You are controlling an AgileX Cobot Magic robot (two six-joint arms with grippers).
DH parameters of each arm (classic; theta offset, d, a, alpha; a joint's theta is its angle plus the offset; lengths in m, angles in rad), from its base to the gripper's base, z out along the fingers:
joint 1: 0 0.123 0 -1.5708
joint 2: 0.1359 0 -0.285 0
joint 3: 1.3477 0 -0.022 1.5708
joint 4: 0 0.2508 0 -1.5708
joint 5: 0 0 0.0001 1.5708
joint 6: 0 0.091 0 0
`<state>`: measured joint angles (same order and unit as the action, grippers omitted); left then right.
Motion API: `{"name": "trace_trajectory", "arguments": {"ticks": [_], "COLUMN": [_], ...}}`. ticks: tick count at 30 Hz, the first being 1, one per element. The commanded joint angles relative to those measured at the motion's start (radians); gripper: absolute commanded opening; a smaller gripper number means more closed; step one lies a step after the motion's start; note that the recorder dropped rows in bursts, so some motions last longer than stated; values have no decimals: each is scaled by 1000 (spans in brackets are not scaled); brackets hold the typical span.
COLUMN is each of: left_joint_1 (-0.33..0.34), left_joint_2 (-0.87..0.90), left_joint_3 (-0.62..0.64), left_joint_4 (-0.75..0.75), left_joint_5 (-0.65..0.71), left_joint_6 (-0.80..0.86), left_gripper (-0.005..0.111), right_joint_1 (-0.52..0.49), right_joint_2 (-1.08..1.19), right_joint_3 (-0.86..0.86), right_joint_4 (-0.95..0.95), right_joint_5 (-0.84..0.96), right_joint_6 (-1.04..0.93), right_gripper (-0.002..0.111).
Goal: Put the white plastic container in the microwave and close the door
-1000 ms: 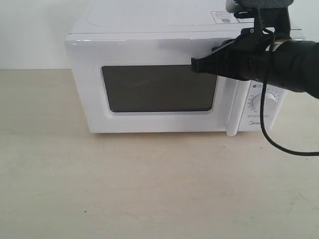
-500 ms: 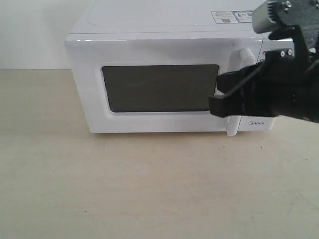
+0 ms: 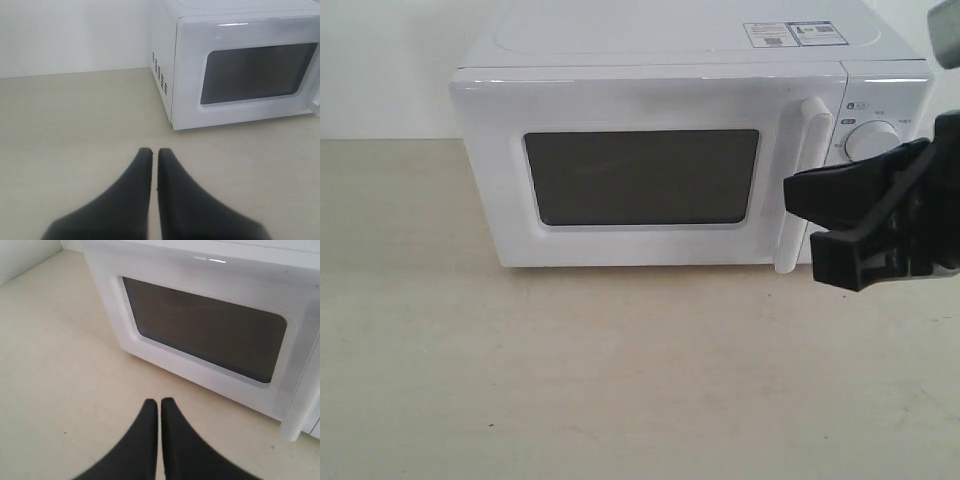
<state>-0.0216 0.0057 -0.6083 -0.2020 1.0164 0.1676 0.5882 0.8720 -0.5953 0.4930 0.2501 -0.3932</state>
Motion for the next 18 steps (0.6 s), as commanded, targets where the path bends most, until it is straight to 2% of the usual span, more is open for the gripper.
{"name": "trace_trajectory", "arguments": {"ticks": [1,6,9,12,18], "left_joint_1": [1,1,1,1,1], "left_joint_2": [-6,-6,-6,-6,-6], "left_joint_3": [5,5,5,5,5], "left_joint_4": [4,4,4,4,4], "left_joint_5": [-1,1,1,1,0], "left_joint_6": [-4,-4,-4,-4,-4], "left_gripper": [4,4,4,4,4], "right_joint_1": [2,-2,-42,-126,-354], "right_joint_2": [-3,-74,-162,-277,-540], "right_joint_3": [2,2,19,66,215], "right_joint_4": [-6,-19,-15,-3,0], "right_joint_5": [0,9,16,25,23], "right_joint_6": [-1,-44,-50,-46,-6], "right_gripper": [0,0,0,0,0]}}
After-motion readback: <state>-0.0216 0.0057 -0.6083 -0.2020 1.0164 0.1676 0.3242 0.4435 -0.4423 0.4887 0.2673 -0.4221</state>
